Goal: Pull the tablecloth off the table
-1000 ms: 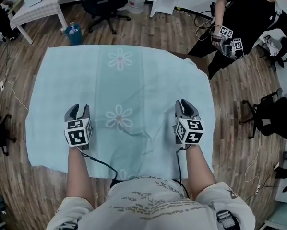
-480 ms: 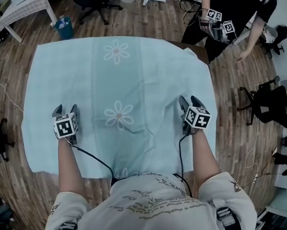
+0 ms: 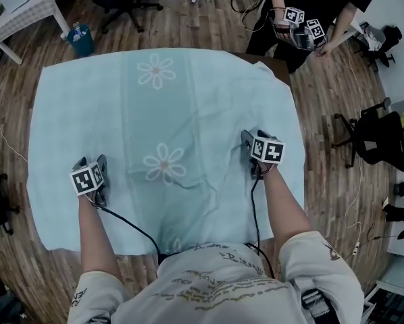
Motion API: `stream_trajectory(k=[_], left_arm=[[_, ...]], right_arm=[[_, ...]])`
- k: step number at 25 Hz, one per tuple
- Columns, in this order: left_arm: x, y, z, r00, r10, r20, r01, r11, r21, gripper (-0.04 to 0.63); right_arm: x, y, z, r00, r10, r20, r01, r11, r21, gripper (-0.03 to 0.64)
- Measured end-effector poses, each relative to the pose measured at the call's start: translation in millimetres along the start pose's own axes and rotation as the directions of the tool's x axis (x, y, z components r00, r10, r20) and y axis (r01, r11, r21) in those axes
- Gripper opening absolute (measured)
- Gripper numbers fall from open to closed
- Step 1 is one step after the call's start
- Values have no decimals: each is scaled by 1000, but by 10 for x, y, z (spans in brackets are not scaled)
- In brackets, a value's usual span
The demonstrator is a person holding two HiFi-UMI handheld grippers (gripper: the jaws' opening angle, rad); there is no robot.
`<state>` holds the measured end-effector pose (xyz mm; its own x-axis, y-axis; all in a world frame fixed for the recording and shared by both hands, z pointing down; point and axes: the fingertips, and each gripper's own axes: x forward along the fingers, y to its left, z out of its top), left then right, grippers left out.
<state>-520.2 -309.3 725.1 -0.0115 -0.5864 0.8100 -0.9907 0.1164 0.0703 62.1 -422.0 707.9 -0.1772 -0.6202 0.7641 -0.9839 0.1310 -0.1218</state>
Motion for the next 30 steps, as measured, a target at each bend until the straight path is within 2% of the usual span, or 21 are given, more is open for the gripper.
stream_trajectory(k=[2,6,9,13,15,17,18,19,22,26,30], left_arm=[[2,8,-6,1000,-12,22,13,998,-57,305],[11,12,9,999,-17,38,19,998,-53,305],[-3,30,2,999,-17,29,19,998,-54,298],[-7,5,-12,1000,-15,22,16,998,-64,239],[-5,-36,-9,1000,-21,17,22,998,-61,188],[-4,-119,1,999,-36,2,36,999,-41,89],[-3,-159,3,999,-35,-7,35,999,-22,27],[-3,-187,-2,1000,-24,-15,24,1000,2,13],[-3,-235,-41,1000,4,-16,-3,998,62,9],[-2,-268,-63,1000,-21,-9,21,999,49,9],[-38,-277,-49,999,-32,7,32,998,58,8]], right_arm=[[39,-37,-28,1000,-4,-18,4,1000,-2,264],[60,-57,-34,997,-48,-54,44,996,-79,262],[73,-30,-40,996,-51,-77,45,995,-88,262],[73,-15,-67,994,-45,-101,35,994,-99,259],[72,50,-82,987,-27,-155,7,992,-128,178],[69,127,-88,977,-6,-211,-26,988,-150,52],[72,157,-86,975,0,-224,-36,987,-157,35],[75,173,-88,974,4,-227,-41,987,-157,28],[70,151,-133,979,3,-206,-30,991,-131,25],[50,114,-147,985,-19,-173,-6,990,-143,21],[52,140,-142,979,-15,-204,-17,987,-157,20]])
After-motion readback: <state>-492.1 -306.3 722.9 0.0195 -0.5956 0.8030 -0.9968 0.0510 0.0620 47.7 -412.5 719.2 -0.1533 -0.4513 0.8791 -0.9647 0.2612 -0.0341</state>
